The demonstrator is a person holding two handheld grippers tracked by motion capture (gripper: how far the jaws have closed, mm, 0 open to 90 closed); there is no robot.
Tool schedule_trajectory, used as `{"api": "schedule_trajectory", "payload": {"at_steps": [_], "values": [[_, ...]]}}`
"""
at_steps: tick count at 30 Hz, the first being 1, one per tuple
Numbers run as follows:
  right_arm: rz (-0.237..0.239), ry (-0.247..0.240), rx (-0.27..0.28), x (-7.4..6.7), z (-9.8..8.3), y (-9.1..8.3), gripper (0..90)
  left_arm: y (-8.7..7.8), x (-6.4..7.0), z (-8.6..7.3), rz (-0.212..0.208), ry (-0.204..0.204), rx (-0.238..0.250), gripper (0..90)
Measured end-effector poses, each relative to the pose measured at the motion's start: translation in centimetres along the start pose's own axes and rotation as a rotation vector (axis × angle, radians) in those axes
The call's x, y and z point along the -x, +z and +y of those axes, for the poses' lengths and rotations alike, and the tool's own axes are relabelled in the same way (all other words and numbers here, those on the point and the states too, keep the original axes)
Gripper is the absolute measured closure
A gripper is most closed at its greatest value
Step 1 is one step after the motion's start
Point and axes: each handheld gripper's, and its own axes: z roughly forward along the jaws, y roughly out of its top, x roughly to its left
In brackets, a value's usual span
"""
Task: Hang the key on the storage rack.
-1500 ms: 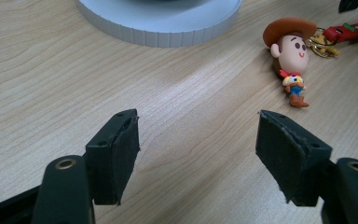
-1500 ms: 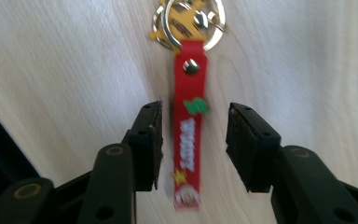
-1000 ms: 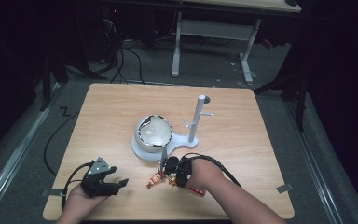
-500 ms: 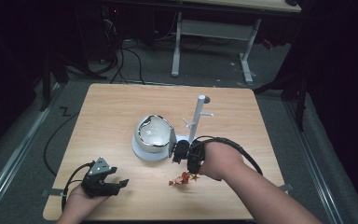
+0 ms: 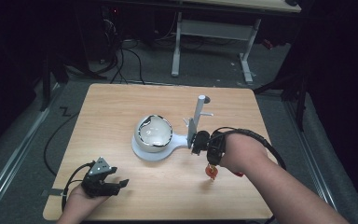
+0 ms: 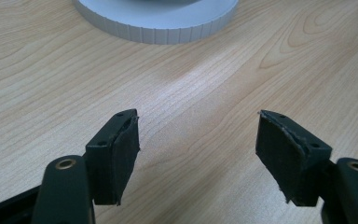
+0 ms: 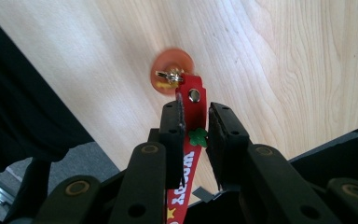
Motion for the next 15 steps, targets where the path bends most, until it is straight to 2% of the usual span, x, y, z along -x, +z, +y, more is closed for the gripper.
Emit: {"api": "schedule_trajectory", "payload": {"at_steps": [6, 7, 8, 15], "values": [[-0.001, 0.036, 0.027, 1.3, -1.0, -0.2, 78.9, 0.1, 0.0, 0.0, 0.0, -0.002, -0.003, 30.5], [-0.004, 0.042, 0.026, 1.5, -1.2, -0.4, 87.6, 0.1, 0.0, 0.0, 0.0, -0.002, -0.003, 30.5], [-0.028, 0.049, 0.043, 1.8, -1.4, -0.6, 87.7, 0.1, 0.0, 0.0, -0.001, -0.002, -0.003, 30.5], [-0.038, 0.077, 0.035, 2.6, -2.3, -0.7, 87.8, 0.0, 0.0, 0.0, -0.001, -0.001, -0.003, 30.5]]}}
